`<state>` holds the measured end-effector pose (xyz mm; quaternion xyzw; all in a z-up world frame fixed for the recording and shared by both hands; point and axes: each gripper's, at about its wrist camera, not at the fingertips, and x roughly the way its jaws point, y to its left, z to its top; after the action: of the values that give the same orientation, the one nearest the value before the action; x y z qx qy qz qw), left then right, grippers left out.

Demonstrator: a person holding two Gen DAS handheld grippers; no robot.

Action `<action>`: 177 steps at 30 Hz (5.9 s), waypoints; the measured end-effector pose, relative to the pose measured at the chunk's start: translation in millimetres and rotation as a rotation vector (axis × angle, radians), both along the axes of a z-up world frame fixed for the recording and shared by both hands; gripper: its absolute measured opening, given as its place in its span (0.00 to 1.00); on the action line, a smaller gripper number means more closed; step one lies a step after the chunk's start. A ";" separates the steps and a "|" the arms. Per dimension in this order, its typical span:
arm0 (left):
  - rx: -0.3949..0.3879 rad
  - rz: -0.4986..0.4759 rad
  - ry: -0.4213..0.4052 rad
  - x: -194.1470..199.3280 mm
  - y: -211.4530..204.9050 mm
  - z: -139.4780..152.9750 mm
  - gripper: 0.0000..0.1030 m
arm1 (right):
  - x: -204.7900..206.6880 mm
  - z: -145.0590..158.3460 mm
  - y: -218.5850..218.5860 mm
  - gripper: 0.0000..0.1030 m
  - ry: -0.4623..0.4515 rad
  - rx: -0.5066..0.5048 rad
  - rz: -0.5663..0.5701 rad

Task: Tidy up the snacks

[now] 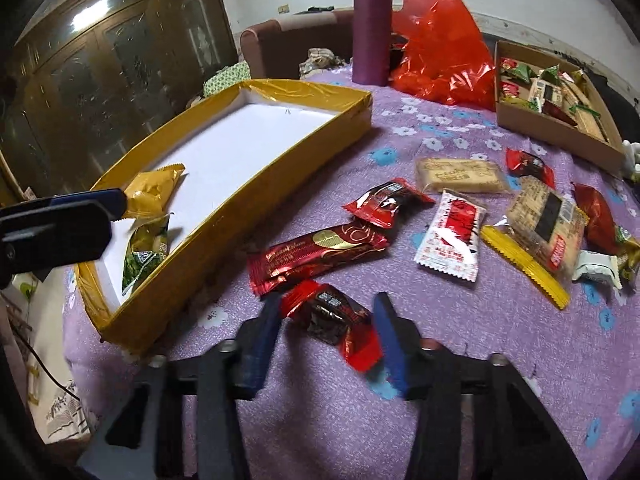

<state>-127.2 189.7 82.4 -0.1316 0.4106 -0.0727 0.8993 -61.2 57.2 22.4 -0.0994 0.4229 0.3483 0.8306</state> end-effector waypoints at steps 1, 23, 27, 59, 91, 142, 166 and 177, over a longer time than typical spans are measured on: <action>0.010 -0.014 0.006 4.6 -4.8 -1.0 0.62 | 0.0 1.7 -3.1 0.34 -0.002 0.006 -0.012; 0.356 -0.334 0.188 91.8 -88.0 -60.7 0.24 | 47.3 8.1 -93.8 0.28 0.088 0.230 -0.282; 0.333 -0.292 0.169 88.1 -88.5 -61.6 0.23 | 44.1 10.1 -93.5 0.27 0.083 0.246 -0.272; 0.015 0.287 -0.006 -20.0 131.1 -38.2 0.23 | 11.7 54.3 20.3 0.27 0.175 0.333 -0.038; -0.344 0.207 -0.142 -47.6 134.9 -9.2 0.75 | 32.9 69.2 -26.6 0.44 0.038 0.307 -0.252; 0.173 -0.161 0.091 122.9 -62.6 -25.2 0.74 | 73.4 -11.6 -86.7 0.04 0.175 0.181 -0.314; 0.043 -0.126 0.060 115.8 -41.8 -27.0 0.24 | 77.4 -0.1 -85.3 0.31 0.190 0.296 -0.327; -0.008 0.083 -0.076 54.1 68.5 0.7 0.25 | 105.9 -3.2 -18.9 0.41 0.144 0.066 -0.449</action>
<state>-73.0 258.1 83.2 -0.1493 0.3700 -0.0419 0.9160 44.8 38.3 19.3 0.0494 0.4812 0.1747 0.8576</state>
